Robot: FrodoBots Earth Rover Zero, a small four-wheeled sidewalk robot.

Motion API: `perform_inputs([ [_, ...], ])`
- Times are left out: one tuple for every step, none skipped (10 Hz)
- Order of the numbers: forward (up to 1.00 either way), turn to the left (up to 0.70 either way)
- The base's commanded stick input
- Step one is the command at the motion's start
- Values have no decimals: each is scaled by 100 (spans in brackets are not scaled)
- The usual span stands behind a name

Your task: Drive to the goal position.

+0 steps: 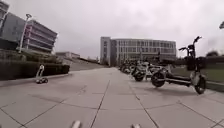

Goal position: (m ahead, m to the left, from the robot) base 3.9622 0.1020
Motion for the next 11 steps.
perform_inputs([
  [6,0],
  [6,0],
  [6,0],
  [6,0],
  [6,0],
  [6,0],
  [6,0],
  [6,0],
  [6,0],
  [6,0],
  [6,0],
])
